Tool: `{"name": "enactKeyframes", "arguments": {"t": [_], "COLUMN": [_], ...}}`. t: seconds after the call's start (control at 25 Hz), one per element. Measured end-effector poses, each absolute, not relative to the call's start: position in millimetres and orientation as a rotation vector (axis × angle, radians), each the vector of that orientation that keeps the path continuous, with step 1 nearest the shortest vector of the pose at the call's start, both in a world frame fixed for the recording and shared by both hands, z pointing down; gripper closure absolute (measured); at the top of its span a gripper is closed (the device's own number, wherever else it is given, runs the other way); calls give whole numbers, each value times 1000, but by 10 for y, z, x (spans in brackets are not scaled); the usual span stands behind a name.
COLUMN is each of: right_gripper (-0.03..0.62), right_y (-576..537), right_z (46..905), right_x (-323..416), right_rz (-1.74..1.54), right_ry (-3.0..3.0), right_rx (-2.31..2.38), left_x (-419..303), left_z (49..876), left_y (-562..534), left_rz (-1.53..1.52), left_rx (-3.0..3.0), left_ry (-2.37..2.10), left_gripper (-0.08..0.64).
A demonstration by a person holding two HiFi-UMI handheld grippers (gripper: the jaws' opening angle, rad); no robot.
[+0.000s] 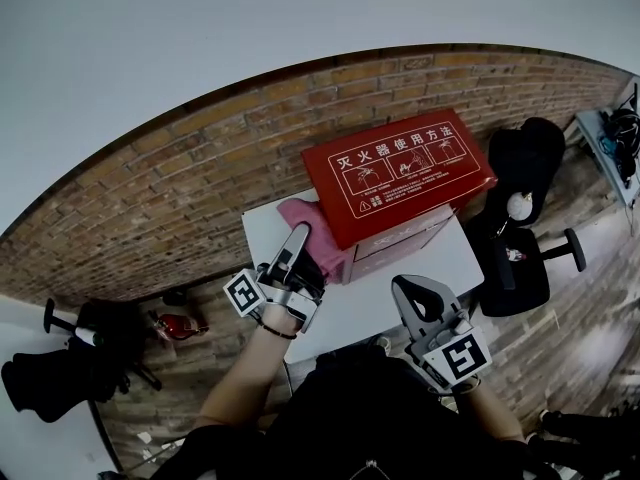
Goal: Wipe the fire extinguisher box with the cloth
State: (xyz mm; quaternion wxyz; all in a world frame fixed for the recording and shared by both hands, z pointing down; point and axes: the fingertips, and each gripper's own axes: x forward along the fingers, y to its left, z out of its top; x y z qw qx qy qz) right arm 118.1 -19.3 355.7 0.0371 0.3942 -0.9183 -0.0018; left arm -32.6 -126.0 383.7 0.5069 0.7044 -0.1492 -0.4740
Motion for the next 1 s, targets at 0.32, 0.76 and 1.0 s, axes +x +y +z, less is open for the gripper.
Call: {"name": "enactKeyframes", "arguments": {"t": [0.32,0.76,1.0], "right_gripper": [572,572,572], "right_y": [-293,-474,-552], "right_z": [3592,3483,3378], "right_x": [1239,1239,1268], "right_rz": [98,109,133], "right_ry": [-2825,-2907,-3002], "right_rx": [1204,1166,1124], "left_x": [-519,-486,-318], "left_z": [3546,3079,2916], "left_y": [-1047,-589,-367], "left_rz": [-1061,-874,-700], "left_rx": [1952,2377,2610], "left_ry": [-549,-794,-939], "left_gripper": [476,476,476]}}
